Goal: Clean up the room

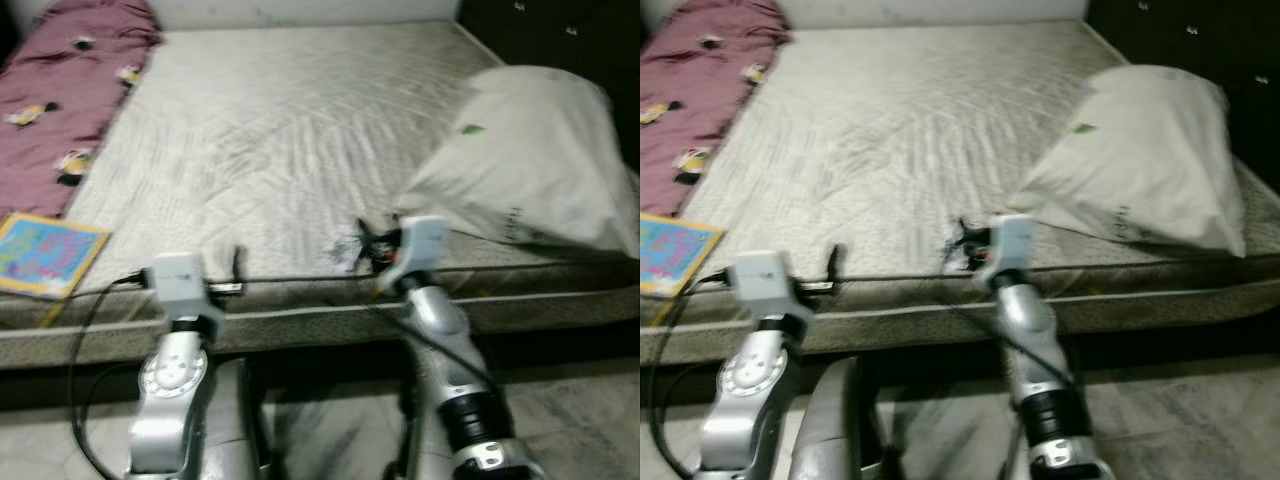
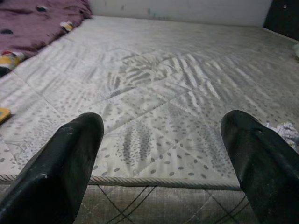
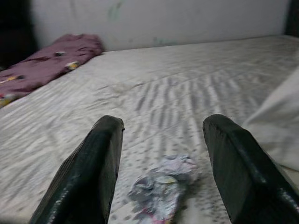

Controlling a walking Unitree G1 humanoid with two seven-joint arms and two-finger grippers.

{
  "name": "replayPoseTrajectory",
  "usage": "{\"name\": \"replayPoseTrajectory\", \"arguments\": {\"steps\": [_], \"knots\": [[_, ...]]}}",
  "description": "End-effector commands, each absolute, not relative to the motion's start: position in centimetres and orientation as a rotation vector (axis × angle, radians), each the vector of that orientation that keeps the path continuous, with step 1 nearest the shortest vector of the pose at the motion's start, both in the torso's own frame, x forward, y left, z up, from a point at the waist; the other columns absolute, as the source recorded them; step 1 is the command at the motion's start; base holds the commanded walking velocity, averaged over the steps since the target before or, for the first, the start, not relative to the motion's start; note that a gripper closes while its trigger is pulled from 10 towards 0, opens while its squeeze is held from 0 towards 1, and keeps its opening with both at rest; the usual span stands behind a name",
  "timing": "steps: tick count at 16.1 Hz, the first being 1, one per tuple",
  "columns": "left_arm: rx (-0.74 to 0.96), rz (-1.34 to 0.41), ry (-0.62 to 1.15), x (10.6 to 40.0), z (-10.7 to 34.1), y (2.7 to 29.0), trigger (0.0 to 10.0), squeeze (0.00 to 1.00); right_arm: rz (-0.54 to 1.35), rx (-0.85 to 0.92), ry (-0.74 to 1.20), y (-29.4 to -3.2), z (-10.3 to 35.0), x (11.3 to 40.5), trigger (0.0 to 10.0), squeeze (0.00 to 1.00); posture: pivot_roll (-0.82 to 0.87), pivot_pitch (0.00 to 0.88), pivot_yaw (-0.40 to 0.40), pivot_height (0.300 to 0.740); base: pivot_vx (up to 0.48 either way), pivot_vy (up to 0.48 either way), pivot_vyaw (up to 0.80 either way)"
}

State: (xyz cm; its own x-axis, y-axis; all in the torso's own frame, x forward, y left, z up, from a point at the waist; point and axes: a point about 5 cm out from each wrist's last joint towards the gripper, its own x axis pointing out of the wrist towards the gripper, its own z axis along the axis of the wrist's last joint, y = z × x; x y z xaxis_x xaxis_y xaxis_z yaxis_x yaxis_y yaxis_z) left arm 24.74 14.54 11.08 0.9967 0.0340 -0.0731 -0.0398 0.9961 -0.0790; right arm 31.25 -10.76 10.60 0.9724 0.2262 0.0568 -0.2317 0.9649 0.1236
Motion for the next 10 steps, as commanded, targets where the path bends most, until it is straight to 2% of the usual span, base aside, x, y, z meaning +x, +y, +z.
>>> {"name": "replayPoseTrajectory", "arguments": {"steps": [1,6,9,10], "knots": [[-0.055,0.051,0.054,24.8,11.3,15.4,10.0,0.0,0.259,0.15,-0.047,-9.7,11.0,31.3,10.0,0.0,0.04,0.0,0.024,0.511,0.0,0.48,0.0],[-0.047,0.059,0.037,24.8,11.7,15.0,10.0,0.0,0.305,0.113,-0.05,-9.1,11.1,31.2,10.0,0.0,0.05,0.0,0.018,0.511,0.0,0.0,0.0],[-0.048,0.058,0.032,24.3,12.0,14.8,10.0,0.0,0.284,0.114,-0.038,-8.7,11.2,31.6,10.0,0.0,0.07,0.032,0.008,0.511,0.0,0.0,0.62],[-0.048,0.071,0.044,23.8,11.9,15.1,10.0,0.0,0.31,0.108,-0.036,-7.9,11.2,31.7,10.0,0.0,0.09,0.068,0.004,0.511,0.0,0.0,0.57]]}}
